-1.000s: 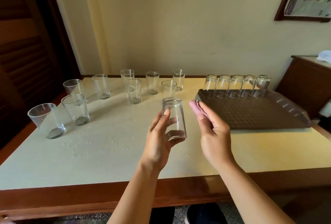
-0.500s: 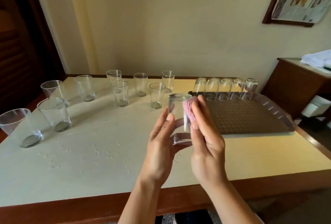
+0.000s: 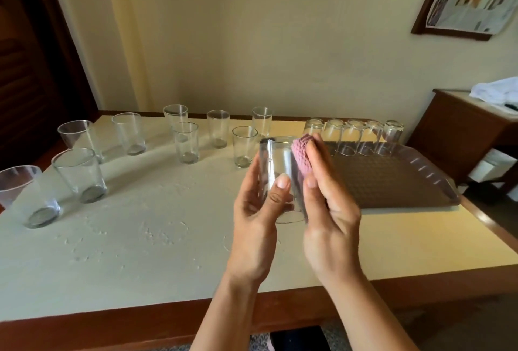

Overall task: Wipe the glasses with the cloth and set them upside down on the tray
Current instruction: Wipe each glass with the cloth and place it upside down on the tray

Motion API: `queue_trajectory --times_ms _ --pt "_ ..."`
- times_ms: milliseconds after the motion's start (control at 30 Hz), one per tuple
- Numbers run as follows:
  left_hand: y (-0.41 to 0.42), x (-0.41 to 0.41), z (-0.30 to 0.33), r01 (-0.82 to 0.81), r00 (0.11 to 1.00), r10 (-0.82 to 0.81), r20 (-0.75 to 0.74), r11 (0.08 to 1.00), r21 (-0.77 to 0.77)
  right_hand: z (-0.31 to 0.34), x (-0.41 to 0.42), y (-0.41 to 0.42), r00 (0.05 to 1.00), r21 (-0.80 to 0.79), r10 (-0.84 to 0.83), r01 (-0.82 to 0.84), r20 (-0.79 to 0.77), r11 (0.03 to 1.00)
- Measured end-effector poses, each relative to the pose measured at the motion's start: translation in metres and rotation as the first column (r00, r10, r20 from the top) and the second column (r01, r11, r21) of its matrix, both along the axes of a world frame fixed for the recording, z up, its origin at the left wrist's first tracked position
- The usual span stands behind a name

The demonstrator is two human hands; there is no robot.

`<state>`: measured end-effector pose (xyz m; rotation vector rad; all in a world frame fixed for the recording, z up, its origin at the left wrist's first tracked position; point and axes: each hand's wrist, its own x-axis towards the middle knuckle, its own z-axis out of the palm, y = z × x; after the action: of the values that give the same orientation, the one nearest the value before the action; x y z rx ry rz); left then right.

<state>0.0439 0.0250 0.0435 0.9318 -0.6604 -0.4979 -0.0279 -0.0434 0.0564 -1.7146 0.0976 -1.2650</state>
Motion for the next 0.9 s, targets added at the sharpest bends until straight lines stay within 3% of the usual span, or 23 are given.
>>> queue_trajectory --times_ms 67,200,333,467,600,733,833,900 --pt "0.0 0.005 0.001 -0.013 0.999 0.013 -0.041 1.0 -0.005 -0.013 -0.006 0.017 0.997 0.042 0.07 -0.07 0.013 0.997" --pt "0.002 0.016 -0.005 0.066 0.997 -0.064 -0.039 0.995 0.079 -0.02 -0.009 0.023 0.999 0.024 0.042 -0.043 0.02 0.999" --pt "0.004 0.004 -0.002 0.071 0.997 -0.071 -0.009 0.997 0.033 0.01 0.001 -0.001 0.996 -0.026 -0.093 0.093 -0.003 0.995" --pt "0.006 0.004 0.006 0.082 0.996 -0.083 -0.039 0.996 -0.041 -0.007 -0.008 0.019 0.999 -0.117 0.025 -0.028 -0.028 0.993" --pt "0.013 0.011 0.008 0.178 0.983 -0.178 -0.041 0.984 -0.001 -0.015 -0.014 0.021 0.998 -0.027 0.048 -0.047 0.033 0.999" --pt "0.009 -0.005 0.01 0.05 0.999 -0.05 0.017 0.998 -0.023 0.013 -0.008 -0.001 1.0 -0.04 -0.005 0.006 0.018 0.999" --pt "0.006 -0.001 0.009 -0.009 0.999 0.009 -0.039 1.0 -0.006 -0.001 -0.011 0.014 0.991 0.015 0.128 -0.129 0.031 0.992" --pt "0.008 0.008 0.007 0.024 0.997 -0.021 -0.068 0.998 0.055 -0.02 -0.015 0.026 0.992 0.058 0.122 -0.124 0.043 0.991"
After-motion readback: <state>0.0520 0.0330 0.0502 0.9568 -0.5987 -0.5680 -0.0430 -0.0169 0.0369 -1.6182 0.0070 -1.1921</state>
